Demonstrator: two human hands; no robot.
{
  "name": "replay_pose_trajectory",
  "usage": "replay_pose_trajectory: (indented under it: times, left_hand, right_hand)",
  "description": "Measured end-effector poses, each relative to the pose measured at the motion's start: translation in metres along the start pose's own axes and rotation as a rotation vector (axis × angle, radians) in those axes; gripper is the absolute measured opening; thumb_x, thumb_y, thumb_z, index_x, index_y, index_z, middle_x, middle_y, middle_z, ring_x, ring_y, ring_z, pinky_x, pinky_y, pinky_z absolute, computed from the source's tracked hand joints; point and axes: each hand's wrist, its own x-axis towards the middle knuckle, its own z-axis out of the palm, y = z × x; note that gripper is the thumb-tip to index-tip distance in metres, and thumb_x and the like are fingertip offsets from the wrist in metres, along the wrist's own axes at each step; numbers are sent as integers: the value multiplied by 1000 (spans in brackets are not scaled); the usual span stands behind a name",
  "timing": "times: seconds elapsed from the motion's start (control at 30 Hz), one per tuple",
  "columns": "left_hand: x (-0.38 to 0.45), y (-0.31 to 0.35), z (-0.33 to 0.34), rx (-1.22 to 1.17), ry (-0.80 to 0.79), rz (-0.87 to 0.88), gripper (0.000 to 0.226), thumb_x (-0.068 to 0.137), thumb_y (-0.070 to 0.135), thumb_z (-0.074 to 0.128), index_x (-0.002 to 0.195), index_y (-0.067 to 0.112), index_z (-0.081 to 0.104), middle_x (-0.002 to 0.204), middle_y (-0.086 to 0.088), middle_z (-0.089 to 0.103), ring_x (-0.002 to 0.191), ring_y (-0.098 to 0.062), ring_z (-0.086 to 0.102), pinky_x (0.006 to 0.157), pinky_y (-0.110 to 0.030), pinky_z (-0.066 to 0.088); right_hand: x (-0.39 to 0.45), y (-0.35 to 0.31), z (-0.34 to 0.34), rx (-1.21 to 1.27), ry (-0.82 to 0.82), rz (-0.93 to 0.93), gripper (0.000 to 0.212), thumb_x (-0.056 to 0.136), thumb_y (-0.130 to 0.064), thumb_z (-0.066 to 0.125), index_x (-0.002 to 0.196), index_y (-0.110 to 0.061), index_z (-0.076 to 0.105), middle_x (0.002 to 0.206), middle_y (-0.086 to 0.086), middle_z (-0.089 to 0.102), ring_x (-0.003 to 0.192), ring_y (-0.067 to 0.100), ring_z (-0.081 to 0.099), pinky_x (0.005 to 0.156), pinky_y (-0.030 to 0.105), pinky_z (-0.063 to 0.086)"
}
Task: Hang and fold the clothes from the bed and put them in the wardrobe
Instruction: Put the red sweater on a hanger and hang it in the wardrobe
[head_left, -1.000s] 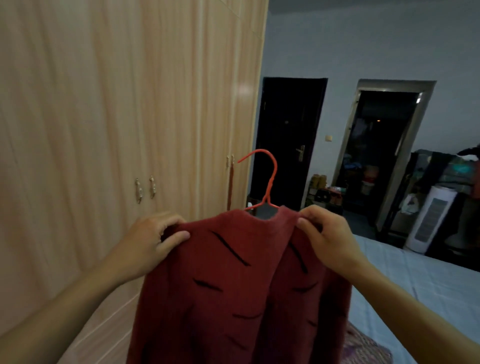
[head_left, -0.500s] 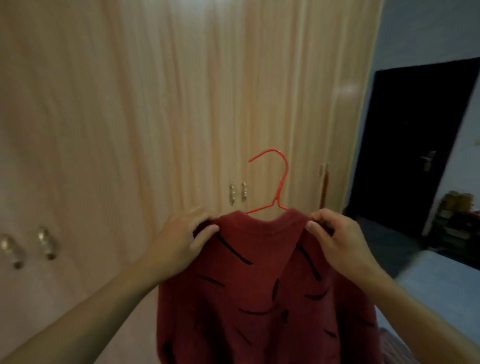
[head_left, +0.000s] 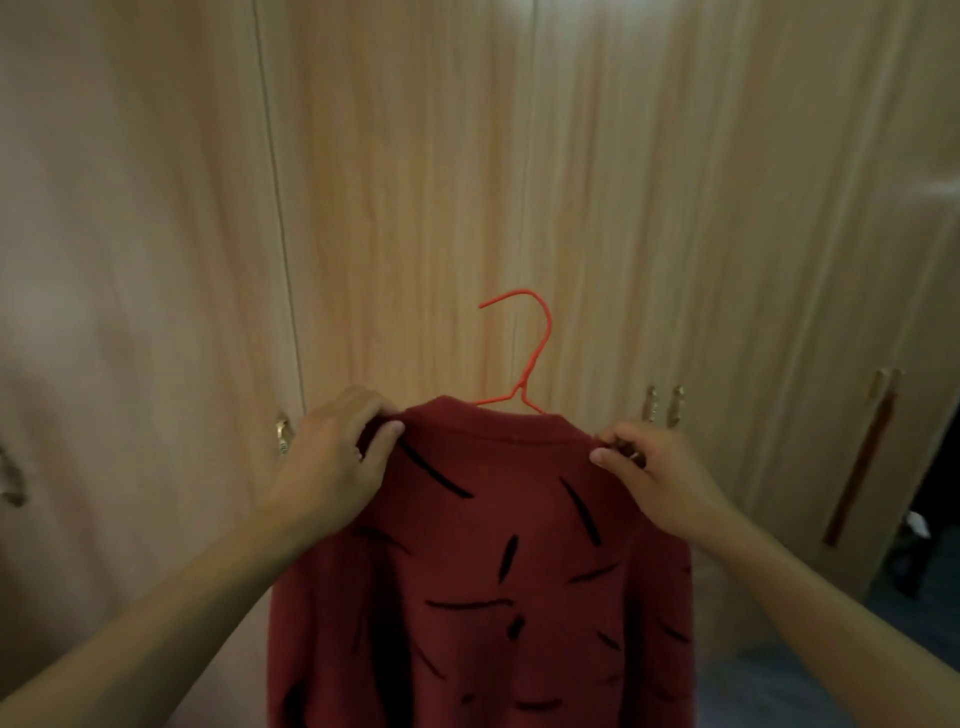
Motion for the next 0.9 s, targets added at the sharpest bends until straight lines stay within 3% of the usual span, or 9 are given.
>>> replay_pose_trajectory:
  times: [0.07,0.13,0.37,0.5,0.7,0.8,0.9]
  left_hand:
    - [-7,-30,-15,25,-36,-5,28,92,36,49,91,14,66,84,5,61,77,-14,59,72,-32,47]
    - [-17,-67,-36,43,-49,-30,27,91,39,55,92,15,66,86,6,63,78,-9,58,74,-24,46]
    - [-62,-173,-67,106,101,-169,14,86,20,65,88,8,72,79,1,64,72,-14,59,71,-24,45]
    - [-85,-218,-77,98,122,-246,13,86,18,66,87,8,73,78,2,62,69,-14,59,70,-20,44]
    - [-108,-273,-80,130,146,-317,23,88,28,62,85,7,72,76,4,61,68,-9,57,68,-20,44]
    - [-110,-293,-77,144,149,-322,31,89,33,57,85,6,72,76,3,62,70,-6,56,69,-18,44]
    - [-102,-308,-72,177,155,-313,30,88,31,59,85,4,72,77,2,63,72,-5,55,71,-12,42]
  right_hand:
    - [20,-11,28,39,-18,-2,18,92,-10,67,77,-20,65,73,-2,63,69,11,59,62,17,42]
    - [45,-25,67,77,-49,-10,20,92,-10,66,77,-24,64,75,-5,63,67,6,58,62,15,42]
    - [100,-63,181,121,-190,-50,14,91,-15,69,84,-27,66,80,-12,65,72,4,60,66,16,44]
    - [124,-70,229,153,-326,-32,10,89,-19,72,84,-26,68,77,-8,67,69,7,61,67,29,50]
    - [167,-71,302,314,-400,-9,9,93,-27,66,86,-25,70,67,-18,63,55,-3,48,55,11,37]
    - [188,-58,342,354,-375,72,10,93,-21,67,96,-31,67,90,-11,69,81,5,64,75,21,50]
    - [212,-36,378,325,-404,126,25,93,-20,67,118,-20,62,115,1,63,108,16,59,92,24,46]
